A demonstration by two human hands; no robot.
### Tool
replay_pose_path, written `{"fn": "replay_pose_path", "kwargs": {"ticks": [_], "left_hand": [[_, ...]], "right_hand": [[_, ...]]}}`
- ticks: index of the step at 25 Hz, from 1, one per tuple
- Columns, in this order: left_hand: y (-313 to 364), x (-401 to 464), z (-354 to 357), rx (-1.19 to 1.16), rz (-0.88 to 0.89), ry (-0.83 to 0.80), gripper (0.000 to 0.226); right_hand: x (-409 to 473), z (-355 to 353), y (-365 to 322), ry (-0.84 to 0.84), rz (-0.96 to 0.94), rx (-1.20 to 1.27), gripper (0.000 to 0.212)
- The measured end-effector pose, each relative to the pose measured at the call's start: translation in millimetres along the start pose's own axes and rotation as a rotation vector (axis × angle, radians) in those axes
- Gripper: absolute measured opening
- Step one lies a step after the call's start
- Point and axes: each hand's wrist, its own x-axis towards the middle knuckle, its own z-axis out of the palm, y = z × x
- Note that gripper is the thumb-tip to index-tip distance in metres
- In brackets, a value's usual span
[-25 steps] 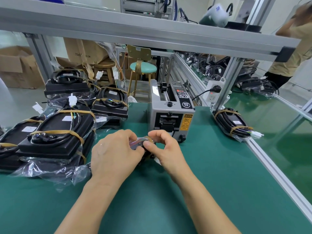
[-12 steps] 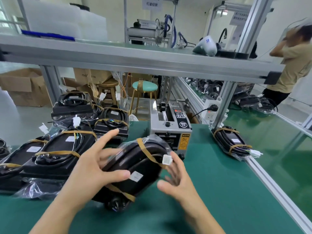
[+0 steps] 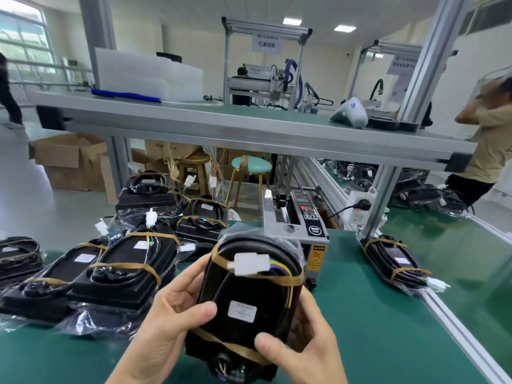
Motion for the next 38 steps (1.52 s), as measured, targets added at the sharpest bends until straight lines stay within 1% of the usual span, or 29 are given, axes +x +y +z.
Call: {"fn": "replay_pose_path", "kwargs": {"ticks": [2,3,4,5,7,8,9,11,12,14,15,17,18,19,21,22,24,27,29,30,32,34,38], "left_hand": [[15,-4,-1,0.191,0.004,-0.025,0.067],[24,-5,-1,0.302,0.01,0.0,0.066],[34,-6,-1,0.376,0.024,0.065,0.065],[44,-5,-3,0.399,0.048,0.159,0.063],[63,1,-14,0.326,0.071,0.343,0.057],[75,6,-22,0.288,0.056,0.414,0.053],[85,12,-32,0.257,0.014,0.46,0.047],[106,22,-55,0.232,-0.118,0.535,0.024],[113,22,-66,0.253,-0.179,0.541,0.017],[124,19,-97,0.3,-0.241,0.562,0.028],[129,19,-113,0.287,-0.263,0.602,0.03],[138,14,-146,0.227,-0.309,0.722,0.028],[141,9,-164,0.214,-0.329,0.793,0.027],[143,2,-179,0.215,-0.342,0.859,0.024],[142,-7,-206,0.243,-0.383,0.963,0.017],[139,-9,-216,0.263,-0.396,0.995,0.013],[129,-6,-226,0.305,-0.418,1.016,0.011],[111,4,-228,0.383,-0.471,0.989,0.012],[106,9,-229,0.428,-0.486,0.977,0.014],[106,11,-230,0.465,-0.473,0.978,0.015],[108,15,-232,0.571,-0.441,0.961,0.015],[109,18,-232,0.652,-0.433,0.922,0.012],[110,19,-237,0.711,-0.511,0.912,0.022]], "right_hand": [[13,13,-7,0.05,0.012,0.099,0.077],[21,21,-12,0.064,0.026,0.153,0.072],[31,31,-18,0.059,0.051,0.192,0.071],[41,44,-25,0.031,0.078,0.211,0.071],[64,70,-37,-0.056,0.126,0.187,0.067],[76,83,-40,-0.088,0.152,0.155,0.063],[88,96,-43,-0.113,0.177,0.125,0.058],[107,119,-45,-0.173,0.211,0.082,0.049],[114,129,-43,-0.207,0.223,0.072,0.046],[121,146,-39,-0.284,0.225,0.06,0.043],[122,153,-37,-0.323,0.213,0.034,0.044],[119,158,-32,-0.373,0.201,-0.085,0.052],[117,154,-27,-0.367,0.201,-0.146,0.059],[114,147,-23,-0.342,0.199,-0.195,0.06],[106,128,-15,-0.304,0.182,-0.281,0.053],[101,121,-11,-0.31,0.183,-0.339,0.054],[96,114,0,-0.369,0.134,-0.521,0.061],[97,126,8,-0.497,-0.058,-0.781,0.059],[102,134,13,-0.557,-0.124,-0.889,0.057],[105,135,16,-0.577,-0.128,-0.926,0.056],[106,136,22,-0.601,-0.107,-0.95,0.056],[104,135,26,-0.607,-0.084,-0.918,0.058],[103,132,26,-0.609,-0.102,-0.917,0.062]]}}
